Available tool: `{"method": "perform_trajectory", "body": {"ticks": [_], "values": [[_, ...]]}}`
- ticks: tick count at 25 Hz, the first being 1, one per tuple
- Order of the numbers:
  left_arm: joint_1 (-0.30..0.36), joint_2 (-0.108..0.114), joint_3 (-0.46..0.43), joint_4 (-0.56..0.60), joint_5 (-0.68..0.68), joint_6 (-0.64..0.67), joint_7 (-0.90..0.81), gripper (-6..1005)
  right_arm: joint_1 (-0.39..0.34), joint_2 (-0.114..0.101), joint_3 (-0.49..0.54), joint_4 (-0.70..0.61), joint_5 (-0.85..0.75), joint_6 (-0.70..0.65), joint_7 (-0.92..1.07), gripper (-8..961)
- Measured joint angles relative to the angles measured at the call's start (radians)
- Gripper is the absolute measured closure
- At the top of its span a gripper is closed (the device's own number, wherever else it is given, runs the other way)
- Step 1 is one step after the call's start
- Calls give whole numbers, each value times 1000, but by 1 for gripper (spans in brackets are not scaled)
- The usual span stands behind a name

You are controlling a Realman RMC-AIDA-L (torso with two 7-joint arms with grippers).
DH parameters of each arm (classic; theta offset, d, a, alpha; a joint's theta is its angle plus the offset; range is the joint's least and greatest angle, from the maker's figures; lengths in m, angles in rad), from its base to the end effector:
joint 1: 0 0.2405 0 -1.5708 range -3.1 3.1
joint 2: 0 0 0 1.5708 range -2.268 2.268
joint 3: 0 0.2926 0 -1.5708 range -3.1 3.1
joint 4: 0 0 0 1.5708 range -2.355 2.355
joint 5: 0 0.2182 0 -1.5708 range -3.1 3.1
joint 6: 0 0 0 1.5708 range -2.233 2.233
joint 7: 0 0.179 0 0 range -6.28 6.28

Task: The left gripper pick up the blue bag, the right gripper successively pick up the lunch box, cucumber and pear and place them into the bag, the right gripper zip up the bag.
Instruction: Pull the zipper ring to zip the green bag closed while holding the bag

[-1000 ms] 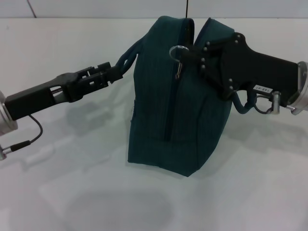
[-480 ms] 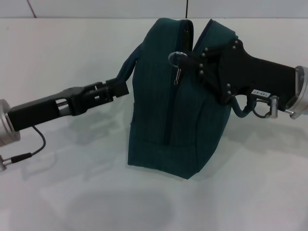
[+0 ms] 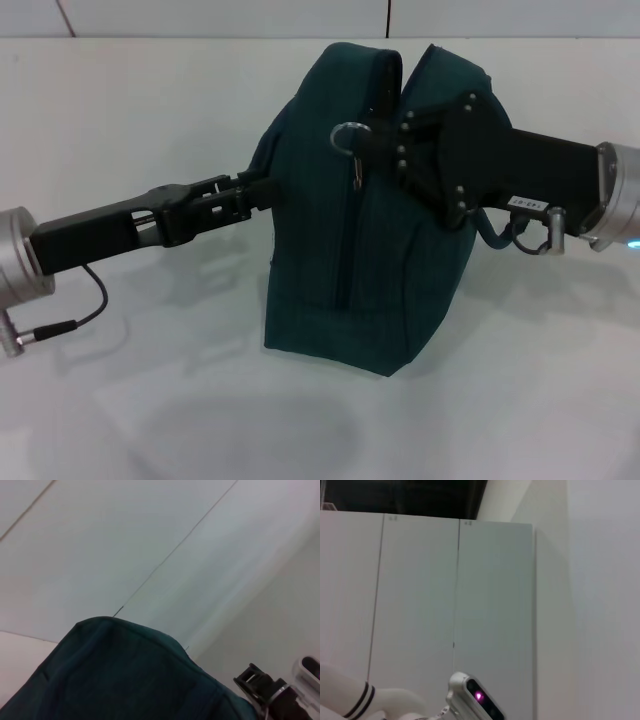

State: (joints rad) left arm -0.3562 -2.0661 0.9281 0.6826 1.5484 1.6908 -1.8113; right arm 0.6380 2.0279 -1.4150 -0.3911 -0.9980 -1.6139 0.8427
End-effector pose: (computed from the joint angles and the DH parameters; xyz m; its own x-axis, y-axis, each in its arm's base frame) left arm -0.2631 0.3202 -0.0280 0.3689 0.6384 0.6756 0.6655 -0.6888 0.2875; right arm 0.1674 0.3620 -0.0678 0.5879 0.1348 -0.7976 -0.0502 -0.9780 -0.2023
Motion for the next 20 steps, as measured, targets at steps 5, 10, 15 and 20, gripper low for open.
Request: {"method": "perform_trajectory", "body": {"ticks": [5, 10, 15, 20], "values": [[-5, -4, 0, 0, 11, -1, 4, 337, 1, 0, -45, -11, 33, 16, -3, 945], [-9, -9, -3, 3, 38, -5, 8, 339, 2, 0, -70, -17, 56, 16, -3, 945], [-9, -10, -6, 6, 62, -11, 17, 342, 2, 0, -84, -19, 69, 20, -2, 945], [-10, -13, -6, 4, 60, -13, 42, 560, -4, 0, -88, -18, 72, 22, 2, 945]]}}
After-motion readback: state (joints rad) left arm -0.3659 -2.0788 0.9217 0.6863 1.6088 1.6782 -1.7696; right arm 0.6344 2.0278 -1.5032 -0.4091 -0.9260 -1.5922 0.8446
